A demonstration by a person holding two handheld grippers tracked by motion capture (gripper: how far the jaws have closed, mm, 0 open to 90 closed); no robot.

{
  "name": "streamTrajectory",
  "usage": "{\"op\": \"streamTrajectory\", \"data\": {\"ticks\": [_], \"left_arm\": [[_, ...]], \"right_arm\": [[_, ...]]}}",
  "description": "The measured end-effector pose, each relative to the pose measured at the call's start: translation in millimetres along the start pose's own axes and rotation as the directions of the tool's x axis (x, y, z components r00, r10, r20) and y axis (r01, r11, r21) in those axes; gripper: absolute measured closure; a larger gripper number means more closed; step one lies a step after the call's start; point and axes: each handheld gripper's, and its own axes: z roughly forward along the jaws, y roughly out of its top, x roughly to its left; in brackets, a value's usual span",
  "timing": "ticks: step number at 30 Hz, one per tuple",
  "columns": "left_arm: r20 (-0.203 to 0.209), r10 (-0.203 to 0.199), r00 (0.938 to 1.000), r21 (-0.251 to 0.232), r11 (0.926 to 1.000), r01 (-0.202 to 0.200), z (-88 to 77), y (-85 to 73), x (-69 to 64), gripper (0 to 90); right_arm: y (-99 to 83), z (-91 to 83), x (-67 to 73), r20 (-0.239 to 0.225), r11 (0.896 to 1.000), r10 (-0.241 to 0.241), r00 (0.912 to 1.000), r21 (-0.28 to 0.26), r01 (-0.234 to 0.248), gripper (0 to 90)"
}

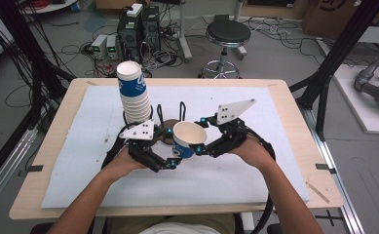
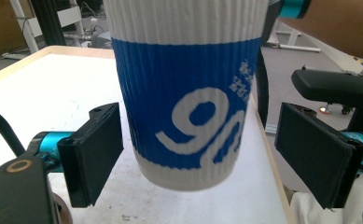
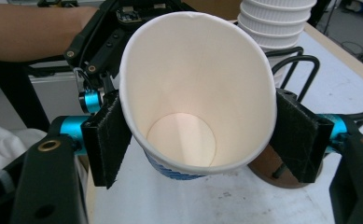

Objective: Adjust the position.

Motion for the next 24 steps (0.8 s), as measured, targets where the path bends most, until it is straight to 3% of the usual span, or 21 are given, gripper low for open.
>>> {"op": "streamTrajectory", "data": {"ticks": [9, 19, 24], "left_arm": [[-0.009, 0.007, 0.9999, -0.010, 0.9999, -0.007, 2.6, -0.5, -0.9, 15.9], [0.008, 0.023, 0.9997, -0.015, 0.9996, -0.023, 3.6, 0.0, -1.7, 27.0], [0.019, 0.022, 0.9996, -0.036, 0.9991, -0.021, 1.9, 1.0, -1.8, 27.7]], "right_arm": [[3.8, 7.4, 1.9, -0.020, 1.000, -0.006, 0.9998, 0.017, 0.006, 26.2], [4.5, 11.7, 4.7, -0.046, 1.000, -0.015, 0.9988, 0.027, 0.017, 26.0], [1.7, 11.0, 5.7, -0.043, 1.000, -0.023, 0.9988, -0.006, 0.023, 21.8]]}}
